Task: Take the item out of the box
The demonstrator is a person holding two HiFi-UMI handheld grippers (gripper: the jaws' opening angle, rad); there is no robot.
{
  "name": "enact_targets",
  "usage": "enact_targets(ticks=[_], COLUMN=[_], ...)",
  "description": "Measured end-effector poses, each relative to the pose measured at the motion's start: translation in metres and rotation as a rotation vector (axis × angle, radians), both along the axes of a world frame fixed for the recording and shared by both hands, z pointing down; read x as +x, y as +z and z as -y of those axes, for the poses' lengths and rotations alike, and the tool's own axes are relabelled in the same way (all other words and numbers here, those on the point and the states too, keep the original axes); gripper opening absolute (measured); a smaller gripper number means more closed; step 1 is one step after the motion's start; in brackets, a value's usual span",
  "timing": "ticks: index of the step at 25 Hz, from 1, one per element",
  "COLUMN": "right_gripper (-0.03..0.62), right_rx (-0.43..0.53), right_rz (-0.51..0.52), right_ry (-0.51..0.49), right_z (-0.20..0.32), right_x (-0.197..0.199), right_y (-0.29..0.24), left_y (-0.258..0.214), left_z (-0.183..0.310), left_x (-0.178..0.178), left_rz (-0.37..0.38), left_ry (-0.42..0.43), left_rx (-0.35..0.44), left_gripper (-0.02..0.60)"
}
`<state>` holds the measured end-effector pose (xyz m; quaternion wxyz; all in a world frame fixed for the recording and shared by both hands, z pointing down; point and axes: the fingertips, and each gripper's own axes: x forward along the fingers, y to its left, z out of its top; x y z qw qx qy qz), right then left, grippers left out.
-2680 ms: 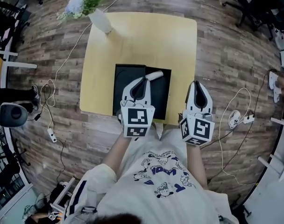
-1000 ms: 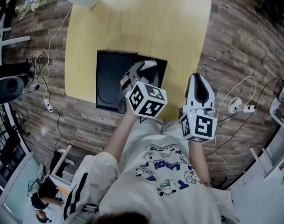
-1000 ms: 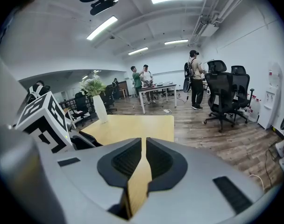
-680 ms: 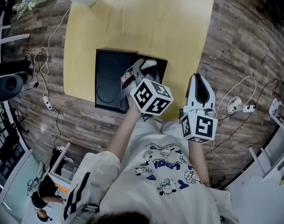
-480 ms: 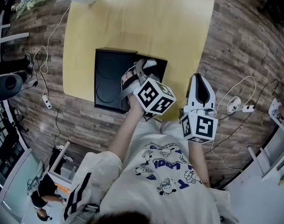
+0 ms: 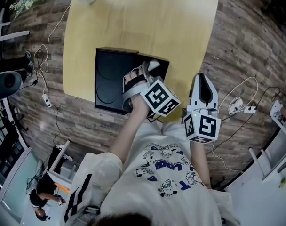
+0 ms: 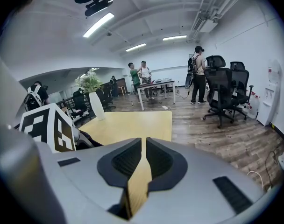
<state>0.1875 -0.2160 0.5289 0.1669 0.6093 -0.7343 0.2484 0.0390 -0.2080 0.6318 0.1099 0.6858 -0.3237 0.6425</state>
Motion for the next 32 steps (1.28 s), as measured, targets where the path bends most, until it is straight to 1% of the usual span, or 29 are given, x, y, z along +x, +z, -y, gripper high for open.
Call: enact_targets(ticks=[2,3,4,6,8,10,13,17,20,26,32], right_gripper=[0.046,0.046,0.046,0.046,0.046,0.046,0.046,0.046,0.046,0.046,0.046], right_rx=[-0.001,-0.001,-0.002,-0.001,0.001,0.003,0.007,0.021,0.039,0.084,0.138], right_rz=[0.003,0.005,0.007,0.010,0.013,0.015,0.014,0.011,0.009,0.008,0.008], right_ry=[0.001,0.000,0.000,0.002,0.003,0.002,0.001,0.000,-0.004,-0.001,0.008], right_z=[0.000,-0.001,-0.001,-0.001,-0.001,-0.001,-0.003,-0.004,-0.002,-0.002,-0.002], right_x=[0.000,0.000,0.000,0.001,0.001,0.001,0.001,0.000,-0.003,-0.012,-0.019], right_y=[0.000,0.000,0.000,-0.001,-0.002,-0.003,-0.004,-0.009,-0.017,-0.036,-0.060], left_y=[0.000,0.000,-0.001,-0.002,-0.003,-0.004,-0.007,-0.019,-0.029,-0.060,-0.098], left_z=[0.001,0.003,0.005,0.007,0.007,0.005,0.001,0.001,0.001,0.005,0.009], left_x=[-0.002,-0.003,-0.004,-0.005,-0.004,-0.001,0.002,0.003,0.004,0.003,0.004], left_rz=[0.010,0.020,0.032,0.042,0.029,-0.005,-0.081,-0.114,-0.169,-0.248,-0.375], left_ry=[-0.004,-0.009,-0.011,-0.009,-0.011,-0.027,-0.081,-0.096,-0.117,-0.130,-0.172], left_rx=[0.013,0.025,0.037,0.048,0.046,0.035,0.010,0.031,0.030,0.092,0.153], left_gripper=[0.198,0.152,0.135,0.135,0.135,0.134,0.133,0.133,0.133,0.133,0.133])
